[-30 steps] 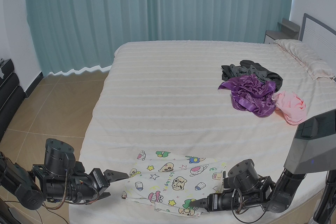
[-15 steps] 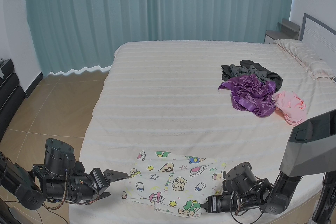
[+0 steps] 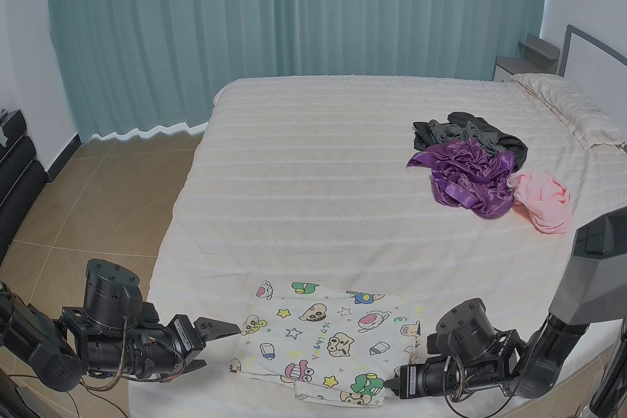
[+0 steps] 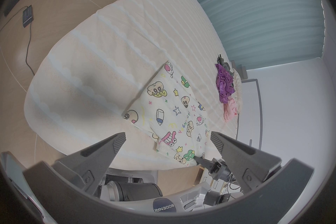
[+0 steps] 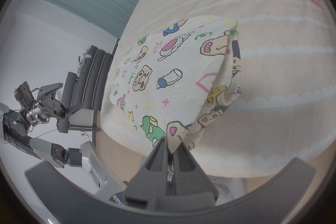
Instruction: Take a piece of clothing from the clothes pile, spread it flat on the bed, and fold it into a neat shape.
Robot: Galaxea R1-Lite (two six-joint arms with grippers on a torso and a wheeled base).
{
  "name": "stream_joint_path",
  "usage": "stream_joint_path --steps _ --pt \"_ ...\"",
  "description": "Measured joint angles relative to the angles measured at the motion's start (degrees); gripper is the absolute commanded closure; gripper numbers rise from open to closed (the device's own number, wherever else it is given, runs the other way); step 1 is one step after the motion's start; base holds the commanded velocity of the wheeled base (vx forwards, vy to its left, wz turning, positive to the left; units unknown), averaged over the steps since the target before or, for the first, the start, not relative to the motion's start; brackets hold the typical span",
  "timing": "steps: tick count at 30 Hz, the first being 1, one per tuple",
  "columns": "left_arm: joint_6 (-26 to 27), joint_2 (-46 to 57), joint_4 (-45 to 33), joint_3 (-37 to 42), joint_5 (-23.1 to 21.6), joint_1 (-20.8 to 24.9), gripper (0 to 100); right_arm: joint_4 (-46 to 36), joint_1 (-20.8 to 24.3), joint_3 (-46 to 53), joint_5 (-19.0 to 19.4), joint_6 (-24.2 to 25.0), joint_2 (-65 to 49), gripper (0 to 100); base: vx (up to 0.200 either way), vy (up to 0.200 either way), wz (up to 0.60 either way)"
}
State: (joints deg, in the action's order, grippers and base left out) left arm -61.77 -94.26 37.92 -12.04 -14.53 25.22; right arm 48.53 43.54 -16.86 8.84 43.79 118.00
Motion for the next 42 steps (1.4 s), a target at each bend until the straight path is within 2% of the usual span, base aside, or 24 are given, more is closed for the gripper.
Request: stream_joint_path --steps 5,11,12,22,30,34,37,42 --pt "0.0 0.0 0.0 0.0 0.0 0.0 0 -4.6 0.1 -0.1 0.1 -2.4 -1.1 100 0.000 0.000 0.00" --pt "0.0 -0.2 0.0 0.0 0.0 0.0 0 -5.8 0.7 -0.3 0.2 -2.6 -1.3 100 0.000 0.000 0.00" --pt "0.0 -0.3 0.0 0.0 0.0 0.0 0 -5.8 0.8 -0.4 0.2 -2.7 -1.3 0 0.000 0.000 0.00" --pt "0.0 -0.6 0.0 -0.1 0.1 0.0 0 -6.0 1.3 0.4 0.4 -4.4 -1.1 0 0.000 0.000 0.00" --pt "1.1 -4.3 5.4 -1.3 0.9 0.0 0 -7.0 -2.6 0.0 -0.7 -4.9 -4.1 0 0.000 0.000 0.00" --pt "4.9 -9.2 9.5 -2.7 2.1 -0.3 0 -7.2 -5.3 -1.2 -1.1 -4.8 -3.6 0 0.000 0.000 0.00" --pt "11.0 -14.8 12.9 -4.4 3.7 -0.5 0 -7.3 -6.8 -2.0 -1.1 -4.5 -2.6 0 0.000 0.000 0.00" --pt "16.9 -23.6 17.0 -8.1 6.0 -0.7 0 -7.3 -8.3 -3.6 -1.3 -4.2 -0.7 0 0.000 0.000 0.00"
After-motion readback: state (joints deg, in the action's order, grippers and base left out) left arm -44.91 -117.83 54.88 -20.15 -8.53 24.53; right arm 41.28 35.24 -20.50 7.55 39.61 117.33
